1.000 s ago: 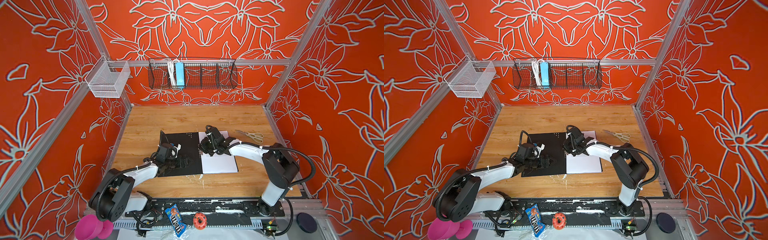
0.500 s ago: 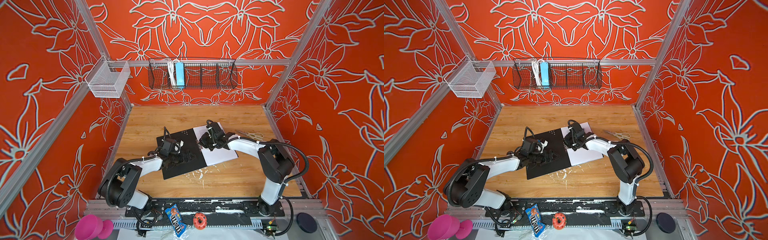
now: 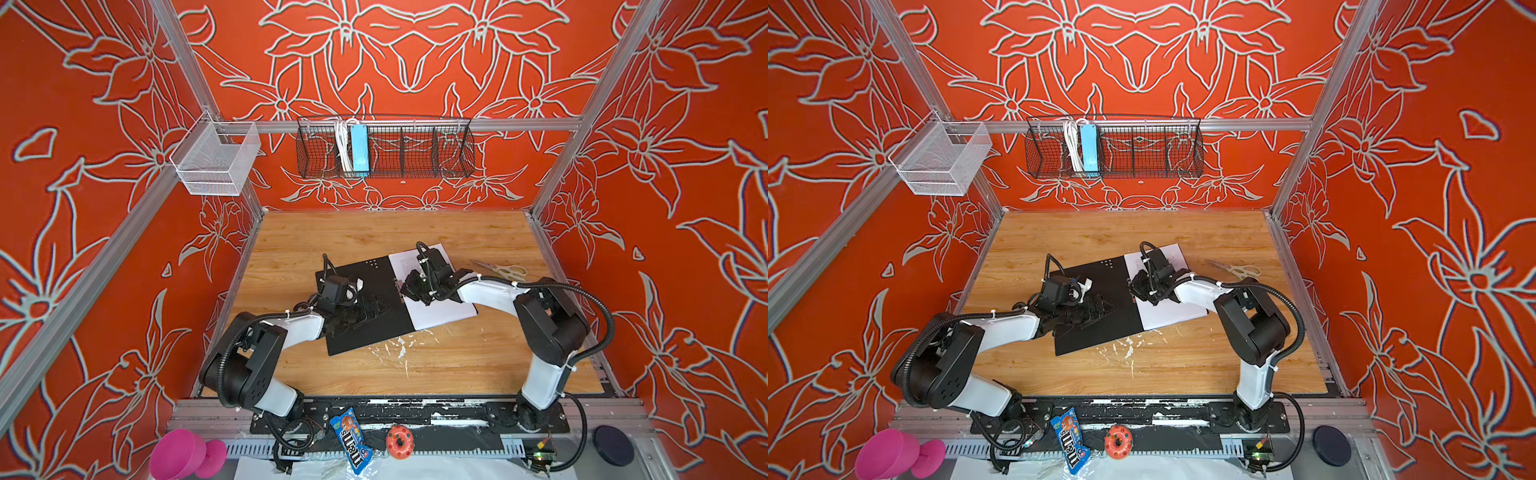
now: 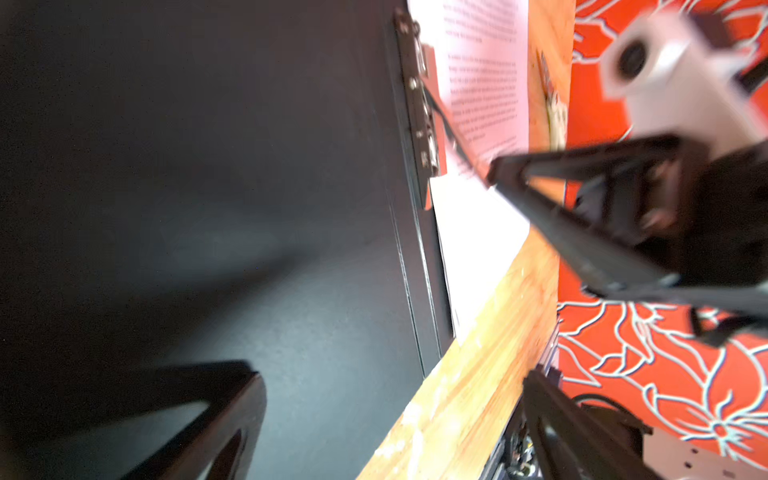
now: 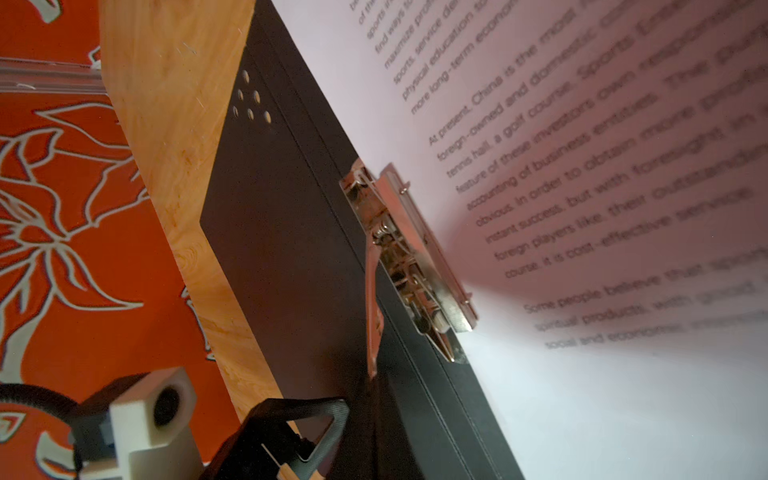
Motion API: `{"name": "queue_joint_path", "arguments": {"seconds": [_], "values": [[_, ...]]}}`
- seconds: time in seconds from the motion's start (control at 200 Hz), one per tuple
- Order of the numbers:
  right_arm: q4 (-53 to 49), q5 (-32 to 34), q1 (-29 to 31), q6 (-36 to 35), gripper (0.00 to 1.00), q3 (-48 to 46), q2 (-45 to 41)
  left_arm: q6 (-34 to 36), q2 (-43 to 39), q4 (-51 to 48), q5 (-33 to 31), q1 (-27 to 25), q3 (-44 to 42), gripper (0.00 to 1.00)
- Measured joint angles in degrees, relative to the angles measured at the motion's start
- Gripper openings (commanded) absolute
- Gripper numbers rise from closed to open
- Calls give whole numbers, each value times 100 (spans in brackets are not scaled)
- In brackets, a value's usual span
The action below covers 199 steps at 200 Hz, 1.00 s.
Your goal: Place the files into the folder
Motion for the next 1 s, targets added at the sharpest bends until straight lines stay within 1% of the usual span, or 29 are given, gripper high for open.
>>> {"name": "queue_joint_path", "arguments": {"seconds": [0.245,0.47,0.786,0.996], "values": [[385,125,-2,-509,0,-584,-234,-157,-11,168,15,186,-138,98],[654,326,39,-929,0,-815,-243,-205,-15,168,68,334,-164,98],[1357,321,83,-1220,0,-1137,37,-229,17,190,68,411,-149,98],[1731,455,118,-1252,0,-1340,74,-229,22,96,-22,411,-85,98]]}}
